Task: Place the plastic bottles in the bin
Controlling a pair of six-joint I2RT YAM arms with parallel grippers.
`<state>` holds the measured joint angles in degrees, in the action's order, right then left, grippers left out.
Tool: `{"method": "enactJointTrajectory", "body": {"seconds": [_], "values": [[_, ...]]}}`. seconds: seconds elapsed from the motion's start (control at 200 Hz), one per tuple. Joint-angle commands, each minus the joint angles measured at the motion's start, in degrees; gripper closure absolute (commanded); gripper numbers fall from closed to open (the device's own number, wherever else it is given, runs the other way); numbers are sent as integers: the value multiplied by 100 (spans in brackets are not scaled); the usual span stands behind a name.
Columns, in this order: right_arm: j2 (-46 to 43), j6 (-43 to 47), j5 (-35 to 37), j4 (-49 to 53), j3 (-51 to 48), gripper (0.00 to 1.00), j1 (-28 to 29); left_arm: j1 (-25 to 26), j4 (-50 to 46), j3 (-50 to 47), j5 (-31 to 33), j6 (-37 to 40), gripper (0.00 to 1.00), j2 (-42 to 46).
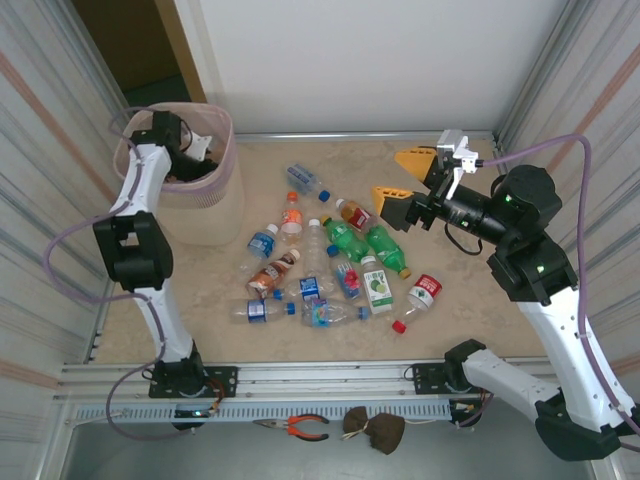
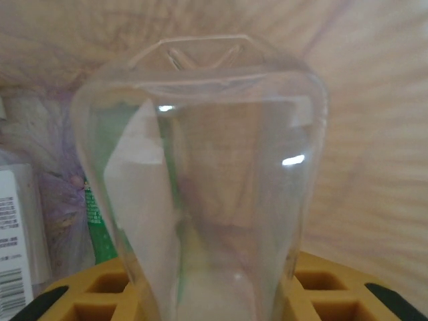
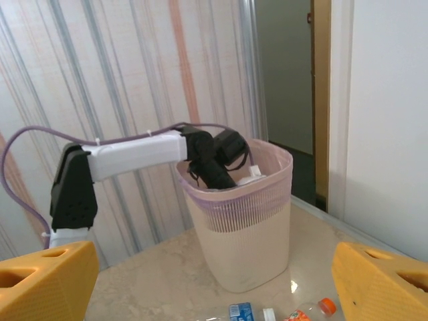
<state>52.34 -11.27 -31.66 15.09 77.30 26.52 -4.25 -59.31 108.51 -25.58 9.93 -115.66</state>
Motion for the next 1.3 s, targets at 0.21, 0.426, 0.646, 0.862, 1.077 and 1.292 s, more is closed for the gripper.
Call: {"method": "enactJointTrajectory", "body": {"seconds": [0.21, 0.426, 0.646, 0.862, 1.077, 1.292], "values": [[-101, 61, 64, 28, -66, 11, -41, -34, -424, 100, 21, 246, 69, -803], [-93, 72, 118, 92, -15, 11, -51, -32, -255, -5, 823, 177, 60, -969], [-10, 72, 371, 345, 104, 11, -62, -32, -118, 142, 807, 44, 46, -848], [101, -4, 724, 783, 209, 11, -119, -34, -53, 136, 618, -44, 34, -481], [163, -252, 814, 1197, 132, 11, -318, -36, -28, 126, 467, -112, 32, 31], [198, -652, 1178, 1756, 88, 11, -569, -41, -51, 236, 502, -150, 30, 538]]}}
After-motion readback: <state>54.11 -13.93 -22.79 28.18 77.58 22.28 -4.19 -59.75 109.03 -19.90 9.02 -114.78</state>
